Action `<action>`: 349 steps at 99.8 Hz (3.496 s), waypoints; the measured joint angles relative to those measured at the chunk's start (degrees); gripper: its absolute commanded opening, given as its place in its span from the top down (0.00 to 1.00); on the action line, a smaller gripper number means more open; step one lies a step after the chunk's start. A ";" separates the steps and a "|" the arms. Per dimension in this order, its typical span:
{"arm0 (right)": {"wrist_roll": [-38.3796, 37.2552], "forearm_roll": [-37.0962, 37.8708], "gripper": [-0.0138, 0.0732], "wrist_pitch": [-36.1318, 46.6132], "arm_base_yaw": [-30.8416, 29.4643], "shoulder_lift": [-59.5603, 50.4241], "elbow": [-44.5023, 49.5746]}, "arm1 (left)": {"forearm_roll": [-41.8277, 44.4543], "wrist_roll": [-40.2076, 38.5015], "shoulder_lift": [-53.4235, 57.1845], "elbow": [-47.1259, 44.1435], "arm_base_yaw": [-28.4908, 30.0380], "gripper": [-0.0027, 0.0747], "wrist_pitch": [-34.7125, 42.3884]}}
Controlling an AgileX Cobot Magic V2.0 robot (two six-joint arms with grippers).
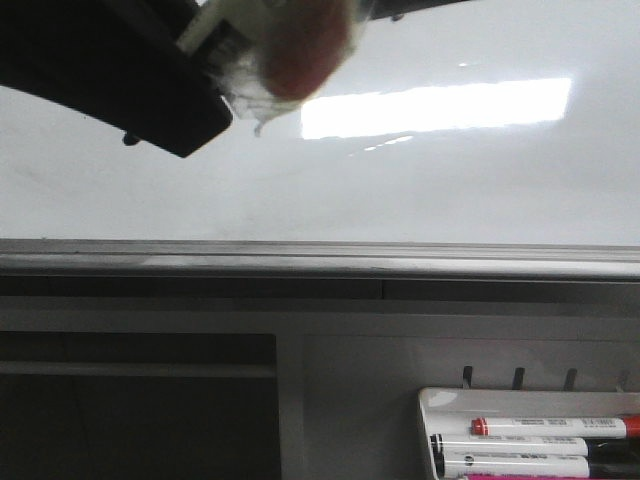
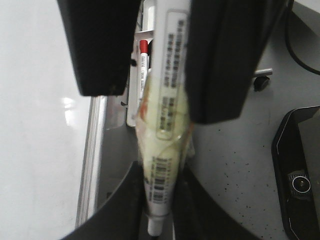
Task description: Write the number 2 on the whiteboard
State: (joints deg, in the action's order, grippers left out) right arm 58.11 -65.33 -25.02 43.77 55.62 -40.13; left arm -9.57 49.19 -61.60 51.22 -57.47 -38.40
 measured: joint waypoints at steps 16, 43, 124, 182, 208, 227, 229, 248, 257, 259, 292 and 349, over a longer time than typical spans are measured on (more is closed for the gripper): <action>0.22 -1.02 0.69 -0.68 0.00 2.17 -0.73 | 0.59 -0.24 0.00 0.00 0.00 0.99 -0.37; 0.68 -0.55 0.92 -1.94 0.00 4.96 -0.73 | 1.51 -2.14 0.00 -0.19 0.29 0.99 -3.43; 0.68 12.54 0.92 9.48 -7.95 5.88 -8.14 | 9.57 -36.23 29.11 -4.82 9.96 0.78 6.84; 0.68 17.24 0.92 7.01 -14.57 16.95 -13.16 | 9.57 -44.50 45.33 -17.59 20.28 0.99 7.37; 0.68 17.37 0.92 9.05 -14.57 18.72 -13.16 | 8.87 -44.55 45.33 -17.68 20.28 0.99 7.37; 0.68 17.37 0.92 10.19 -14.57 19.85 -13.16 | 8.87 -44.55 45.33 -17.68 20.28 0.99 7.37; 0.68 17.37 0.92 10.29 -14.57 19.96 -13.16 | 8.87 -44.55 45.33 -17.68 20.28 0.99 7.37; 0.68 17.37 0.92 11.26 -15.26 20.36 -13.16 | 8.87 -44.55 45.33 -17.68 20.28 0.99 7.37; 0.68 17.27 0.91 9.95 -16.87 20.36 -13.29 | 8.87 -44.55 45.33 -17.68 20.28 0.99 7.37; 0.68 17.27 0.91 9.40 -17.36 20.36 -13.41 | 8.87 -44.55 45.33 -17.68 20.28 0.99 7.37; -2.83 19.38 0.91 -1.16 -26.41 17.49 -13.65 | 8.74 -44.55 45.33 -17.68 20.28 0.99 7.37; -10.55 23.47 0.91 -0.68 -17.21 23.19 -12.17 | 8.64 -44.55 45.33 -17.68 20.28 0.99 7.37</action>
State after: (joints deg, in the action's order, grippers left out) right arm 47.55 -41.87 -25.70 26.55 78.81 -52.30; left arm -0.93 4.64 -16.27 33.54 -37.19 -31.03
